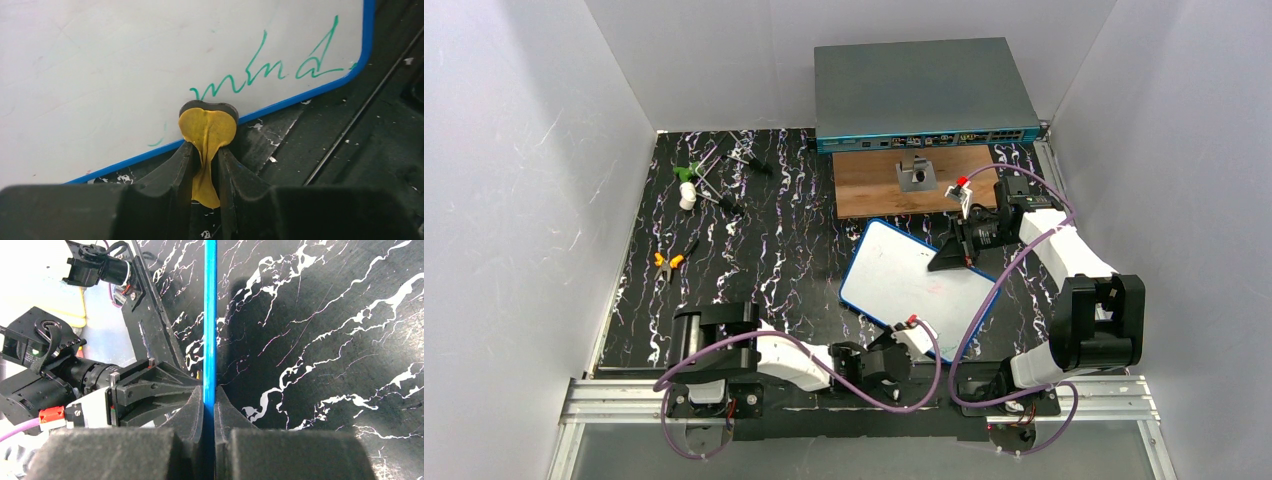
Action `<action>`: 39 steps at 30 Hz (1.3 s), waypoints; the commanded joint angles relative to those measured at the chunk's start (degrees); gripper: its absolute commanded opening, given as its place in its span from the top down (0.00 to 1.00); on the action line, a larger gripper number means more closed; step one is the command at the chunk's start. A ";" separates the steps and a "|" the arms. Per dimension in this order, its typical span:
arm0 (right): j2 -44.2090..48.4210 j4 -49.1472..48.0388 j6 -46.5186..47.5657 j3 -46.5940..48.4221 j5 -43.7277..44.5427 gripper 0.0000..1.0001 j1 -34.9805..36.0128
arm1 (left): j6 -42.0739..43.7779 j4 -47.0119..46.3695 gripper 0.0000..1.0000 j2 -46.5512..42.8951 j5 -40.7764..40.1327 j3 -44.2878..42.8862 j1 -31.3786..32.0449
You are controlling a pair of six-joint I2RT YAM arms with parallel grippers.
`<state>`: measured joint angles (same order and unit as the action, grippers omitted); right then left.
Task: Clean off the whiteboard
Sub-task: Erase the whiteboard at the center of the board.
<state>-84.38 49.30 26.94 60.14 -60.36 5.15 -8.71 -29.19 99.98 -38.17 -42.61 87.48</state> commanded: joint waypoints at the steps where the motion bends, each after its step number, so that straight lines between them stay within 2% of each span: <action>1: 0.62 1.32 -2.24 0.68 -6.48 0.99 -0.14 | 0.39 -0.77 1.00 -0.52 2.32 -0.32 0.19; 6: 0.66 1.41 -2.24 0.68 -6.54 0.99 -0.22 | -6.45 2.41 1.00 -5.50 -2.73 5.05 -3.83; 12: 0.75 1.26 -2.20 0.60 -6.40 0.99 -0.29 | -15.74 10.85 1.00 -10.29 -6.87 9.02 -8.55; 17: 0.71 1.33 -2.24 0.60 -6.38 0.99 -0.31 | -17.62 10.38 1.00 -11.11 -5.46 9.86 -9.88; 21: 0.62 1.32 -2.24 0.59 -6.32 0.99 -0.31 | -14.92 5.59 1.00 -10.23 0.50 9.27 -9.81; 27: 0.62 1.23 -2.24 0.59 -6.33 0.99 -0.40 | -10.91 -3.30 1.00 -7.92 16.22 6.95 -8.99; 32: 0.71 1.31 -2.24 0.61 -6.49 0.99 -0.49 | -10.60 -3.34 1.00 -1.36 23.09 0.85 -7.46; 35: 0.78 1.41 -2.22 0.67 -6.65 0.99 -0.54 | -12.68 -6.23 1.00 0.05 20.52 1.66 -7.32; 39: 0.96 1.47 -2.24 0.66 -6.88 0.99 -0.67 | -18.42 -6.14 1.00 -3.67 9.01 7.56 -9.89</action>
<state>-84.38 48.18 27.20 60.14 -59.37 4.51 -20.86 -36.01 98.87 -22.00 -40.01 79.81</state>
